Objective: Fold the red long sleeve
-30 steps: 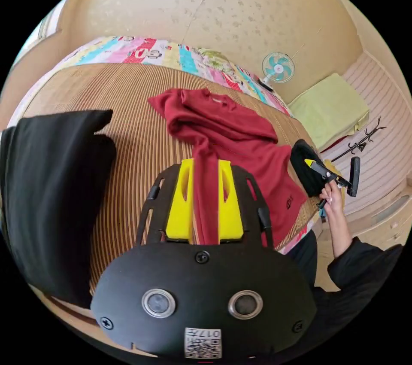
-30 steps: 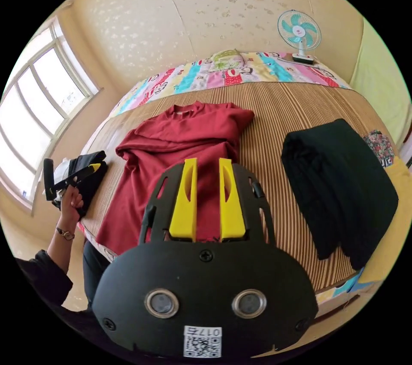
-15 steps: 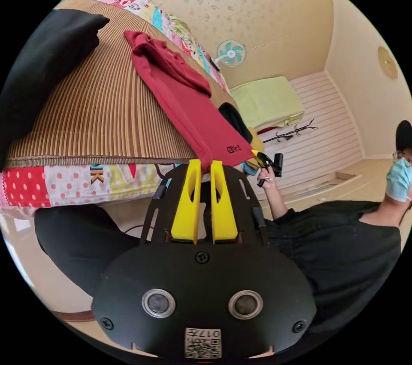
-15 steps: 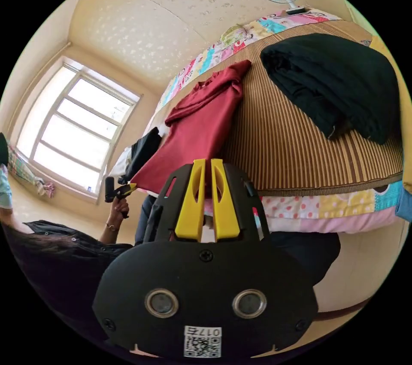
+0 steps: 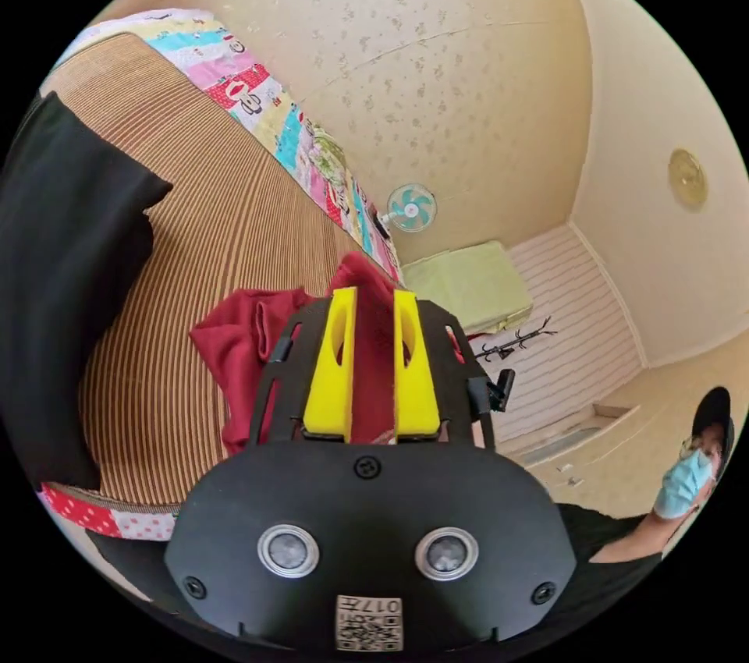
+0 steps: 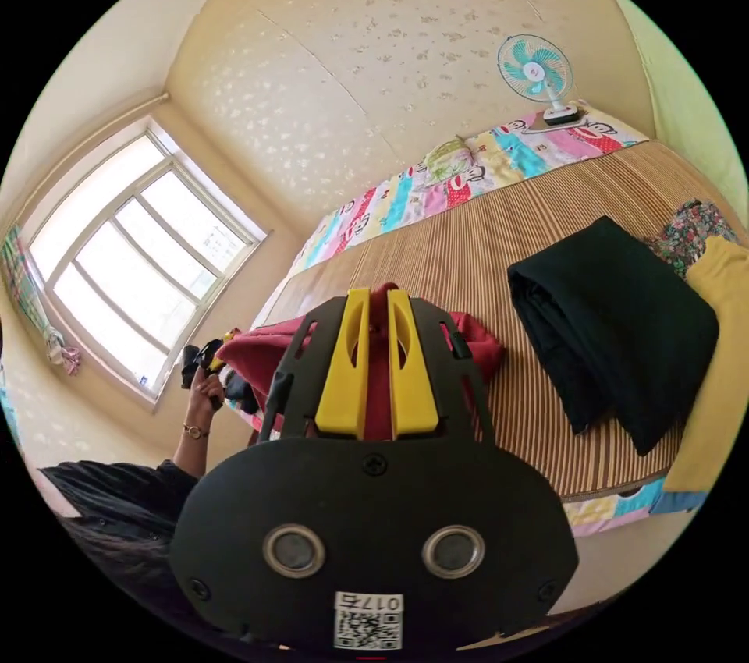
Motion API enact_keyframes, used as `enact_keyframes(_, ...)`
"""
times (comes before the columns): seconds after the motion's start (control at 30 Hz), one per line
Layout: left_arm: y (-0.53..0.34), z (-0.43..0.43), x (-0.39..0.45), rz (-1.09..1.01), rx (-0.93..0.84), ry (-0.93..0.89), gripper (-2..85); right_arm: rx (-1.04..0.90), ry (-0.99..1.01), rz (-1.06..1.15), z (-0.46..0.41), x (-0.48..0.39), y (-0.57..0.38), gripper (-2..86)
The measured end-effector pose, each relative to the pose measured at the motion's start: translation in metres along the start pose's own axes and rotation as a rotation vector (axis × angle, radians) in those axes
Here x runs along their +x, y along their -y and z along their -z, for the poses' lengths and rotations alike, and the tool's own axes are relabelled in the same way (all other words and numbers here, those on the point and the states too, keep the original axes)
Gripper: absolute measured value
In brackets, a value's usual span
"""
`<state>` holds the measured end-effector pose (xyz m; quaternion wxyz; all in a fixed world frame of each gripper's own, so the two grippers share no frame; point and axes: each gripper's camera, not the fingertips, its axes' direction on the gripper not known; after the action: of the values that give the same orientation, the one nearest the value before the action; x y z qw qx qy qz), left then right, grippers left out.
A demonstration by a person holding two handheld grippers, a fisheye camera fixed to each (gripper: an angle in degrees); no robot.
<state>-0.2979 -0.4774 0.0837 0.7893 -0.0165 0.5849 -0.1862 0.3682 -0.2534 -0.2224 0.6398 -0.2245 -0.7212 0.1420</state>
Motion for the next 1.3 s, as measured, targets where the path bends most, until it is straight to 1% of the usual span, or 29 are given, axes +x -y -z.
enact_keyframes(0.03, 0.016, -0.004, -0.018, 0.08, 0.037, 0.022, 10.3, -0.045, -0.101, -0.013, -0.031, -0.002, 0.025, 5.9)
enact_keyframes(0.07, 0.02, -0.004, -0.025, 0.106, 0.059, 0.027, 11.3, -0.082, -0.207, -0.021, -0.053, -0.011, 0.04, 6.6)
enact_keyframes(0.1, 0.017, 0.001, -0.035, 0.128, 0.097, 0.04, 12.5, -0.088, -0.253, -0.012, -0.061, -0.018, 0.043, 7.0)
enact_keyframes(0.17, -0.006, 0.006, -0.046, 0.141, 0.117, 0.101, 13.2, -0.065, -0.328, 0.105, -0.083, -0.051, 0.025, 7.0)
enact_keyframes(0.23, -0.061, 0.003, -0.07, 0.197, 0.081, 0.203, 15.1, -0.084, -0.339, 0.167, -0.105, -0.056, -0.004, 6.8)
enact_keyframes(0.3, -0.11, -0.005, -0.095, 0.279, 0.036, 0.246, 16.6, -0.159, -0.352, 0.156, -0.136, -0.037, -0.036, 6.3)
enact_keyframes(0.37, -0.154, -0.015, -0.122, 0.376, 0.002, 0.233, 17.4, -0.343, -0.378, 0.049, -0.184, 0.013, -0.075, 5.2)
enact_keyframes(0.4, -0.175, -0.023, -0.139, 0.437, -0.011, 0.199, 16.9, -0.376, -0.385, 0.022, -0.193, 0.026, -0.085, 4.9)
enact_keyframes(0.47, -0.186, -0.036, -0.157, 0.463, -0.009, 0.099, 14.8, -0.204, -0.288, 0.002, -0.167, 0.045, -0.105, 3.0)
enact_keyframes(0.5, -0.179, -0.045, -0.159, 0.445, -0.016, 0.07, 13.2, -0.202, -0.28, -0.029, -0.161, 0.05, -0.104, 2.6)
enact_keyframes(0.57, -0.154, -0.056, -0.145, 0.365, -0.039, 0.096, 8.6, -0.24, -0.188, -0.147, -0.137, 0.068, -0.093, 1.5)
enact_keyframes(0.63, -0.118, -0.077, -0.087, 0.149, -0.046, 0.072, 6.1, -0.177, -0.12, -0.2, -0.105, 0.077, -0.091, 1.1)
enact_keyframes(0.67, -0.111, -0.086, -0.066, 0.085, -0.052, 0.066, 5.9, -0.142, -0.093, -0.204, -0.083, 0.08, -0.09, 1.0)
enact_keyframes(0.73, -0.103, -0.14, 0.02, -0.131, -0.136, 0.115, 5.8, -0.133, -0.104, -0.208, -0.052, 0.087, -0.09, 1.0)
enact_keyframes(0.77, -0.106, -0.156, 0.039, -0.184, -0.165, 0.123, 5.9, -0.141, -0.124, -0.215, -0.034, 0.093, -0.091, 1.0)
enact_keyframes(0.83, -0.148, -0.224, 0.11, -0.391, -0.286, 0.129, 6.2, -0.15, -0.15, -0.242, -0.009, 0.105, -0.095, 1.2)
enact_keyframes(0.87, -0.163, -0.241, 0.123, -0.435, -0.319, 0.126, 6.4, -0.146, -0.15, -0.261, 0.007, 0.113, -0.099, 1.5)
enact_keyframes(0.9, -0.195, -0.27, 0.142, -0.507, -0.389, 0.119, 6.8, -0.143, -0.146, -0.269, 0.015, 0.117, -0.101, 1.7)
enact_keyframes(0.93, -0.226, -0.293, 0.152, -0.556, -0.464, 0.103, 7.6, -0.138, -0.135, -0.287, 0.029, 0.126, -0.107, 2.1)
enact_keyframes(0.97, -0.24, -0.301, 0.154, -0.574, -0.499, 0.076, 8.1, -0.139, -0.126, -0.311, 0.041, 0.135, -0.112, 3.0)
enact_keyframes(1.0, -0.262, -0.307, 0.153, -0.581, -0.542, 0.016, 9.0, -0.139, -0.12, -0.326, 0.046, 0.139, -0.114, 3.4)
enact_keyframes(1.07, -0.28, -0.296, 0.136, -0.53, -0.529, -0.022, 9.9, -0.138, -0.071, -0.387, 0.067, 0.154, -0.125, 6.2)
enact_keyframes(1.1, -0.284, -0.278, 0.118, -0.473, -0.474, -0.005, 10.4, -0.138, -0.053, -0.398, 0.071, 0.157, -0.128, 6.8)
enact_keyframes(1.13, -0.283, -0.255, 0.093, -0.393, -0.395, 0.053, 11.0, -0.14, -0.014, -0.411, 0.078, 0.161, -0.132, 7.9)
enact_keyframes(1.17, -0.282, -0.243, 0.078, -0.346, -0.353, 0.089, 11.3, -0.146, 0.022, -0.423, 0.083, 0.165, -0.136, 8.8)
enact_keyframes(1.23, -0.28, -0.204, 0.014, -0.155, -0.226, 0.254, 15.8, -0.146, 0.092, -0.442, 0.09, 0.168, -0.14, 10.2)
enact_keyframes(1.27, -0.28, -0.199, -0.002, -0.115, -0.217, 0.29, 16.5, -0.139, 0.147, -0.455, 0.093, 0.17, -0.142, 11.2)
enact_keyframes(1.3, -0.283, -0.197, -0.034, -0.02, -0.247, 0.322, 17.0, -0.135, 0.177, -0.463, 0.094, 0.17, -0.142, 11.8)
